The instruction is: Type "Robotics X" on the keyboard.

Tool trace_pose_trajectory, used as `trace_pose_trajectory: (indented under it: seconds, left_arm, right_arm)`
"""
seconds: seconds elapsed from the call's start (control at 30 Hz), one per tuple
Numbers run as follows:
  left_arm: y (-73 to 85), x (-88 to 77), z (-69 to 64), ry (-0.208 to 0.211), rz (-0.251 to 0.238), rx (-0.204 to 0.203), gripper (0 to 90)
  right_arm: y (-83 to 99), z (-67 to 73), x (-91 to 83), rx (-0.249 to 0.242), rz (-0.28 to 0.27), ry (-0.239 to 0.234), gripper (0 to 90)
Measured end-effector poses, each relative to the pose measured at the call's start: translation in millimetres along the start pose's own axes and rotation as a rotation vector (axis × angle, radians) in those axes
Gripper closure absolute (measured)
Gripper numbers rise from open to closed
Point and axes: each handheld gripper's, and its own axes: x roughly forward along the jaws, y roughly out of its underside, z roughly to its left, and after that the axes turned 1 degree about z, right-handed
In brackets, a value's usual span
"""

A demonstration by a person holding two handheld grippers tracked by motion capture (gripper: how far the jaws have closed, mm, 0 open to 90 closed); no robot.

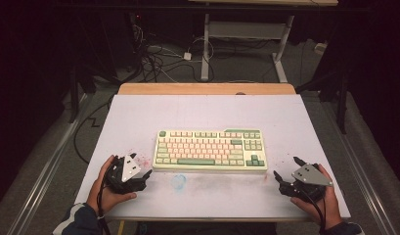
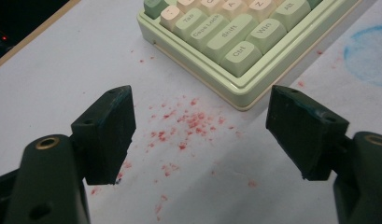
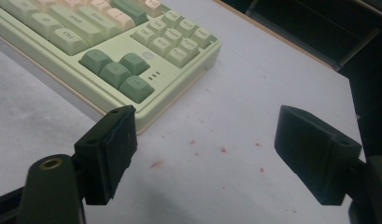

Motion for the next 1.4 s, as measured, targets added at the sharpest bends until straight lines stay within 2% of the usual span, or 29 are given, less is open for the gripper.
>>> trace_pose_trajectory:
  seconds: [0.23,0.4,0.63,0.77,0.8,0.87,0.93,1.0,1.03,1.07,1.1,1.13,1.17,1.23,1.27,1.33,1.37,1.4]
  left_arm:
    - [0.3,-3.8,-1.6,0.019,-0.009,0.009,22.5]
    - [-0.4,-4.3,1.7,0.006,-0.010,0.001,22.5]
    - [-1.4,-2.7,1.8,0.013,-0.002,0.002,22.5]
    - [-6.1,4.1,3.1,0.023,-0.007,-0.020,22.5]
    - [-7.4,5.5,3.2,0.028,-0.009,-0.026,22.5]
    - [-11.7,9.6,3.4,0.028,-0.018,-0.030,22.4]
    - [-17.7,14.4,3.0,0.035,-0.035,-0.071,22.5]
    - [-22.2,20.6,1.6,0.034,-0.036,-0.091,22.5]
    - [-23.6,24.3,-0.1,0.036,-0.036,-0.086,22.5]
    - [-25.2,27.9,-1.9,0.035,-0.038,-0.078,22.5]
    - [-27.2,30.8,-3.5,0.042,-0.037,-0.073,22.5]
    - [-29.5,33.9,-5.0,0.048,-0.039,-0.075,22.5]
    - [-31.9,36.7,-6.0,0.048,-0.041,-0.073,22.5]
    - [-36.3,41.5,-7.9,0.063,-0.043,-0.081,22.7]
    - [-38.0,44.3,-8.9,0.063,-0.043,-0.080,23.7]
    - [-39.9,50.1,-11.0,0.058,-0.031,-0.064,25.4]
    - [-41.9,54.9,-13.5,0.064,-0.024,-0.067,25.9]
    - [-41.9,54.9,-13.5,0.064,-0.024,-0.067,26.2]
  right_arm:
    - [-0.5,0.7,-1.8,-0.004,0.002,0.009,21.8]
    - [0.2,0.1,-1.3,-0.012,0.017,0.014,24.1]
    - [-3.1,0.2,3.0,-0.010,0.009,-0.012,24.1]
    - [-5.9,-0.2,7.4,-0.003,0.006,-0.029,24.3]
    - [-9.3,-2.3,6.8,0.005,-0.016,-0.053,30.4]
    - [-15.2,-3.8,7.9,0.009,-0.016,-0.090,39.7]
    - [-21.8,-2.1,11.6,0.009,-0.009,-0.108,50.7]
    - [-29.1,1.3,16.8,0.002,-0.008,-0.162,64.1]
    - [-29.1,1.3,16.8,0.002,-0.008,-0.162,64.1]
    - [-38.1,6.0,24.2,-0.018,0.001,-0.195,74.5]
    - [-42.6,7.5,28.5,-0.018,0.000,-0.218,79.0]
    - [-42.6,7.5,28.5,-0.018,0.000,-0.218,79.0]
    - [-51.5,11.5,38.3,-0.023,0.017,-0.256,84.1]
    - [-55.3,13.8,43.0,-0.029,0.017,-0.270,86.8]
    - [-62.0,18.9,53.0,-0.044,0.032,-0.292,90.0]
    - [-65.1,21.2,57.9,-0.047,0.035,-0.306,90.0]
    - [-72.4,27.2,68.5,-0.059,0.040,-0.323,90.0]
    - [-72.4,27.2,68.5,-0.059,0.040,-0.323,90.0]
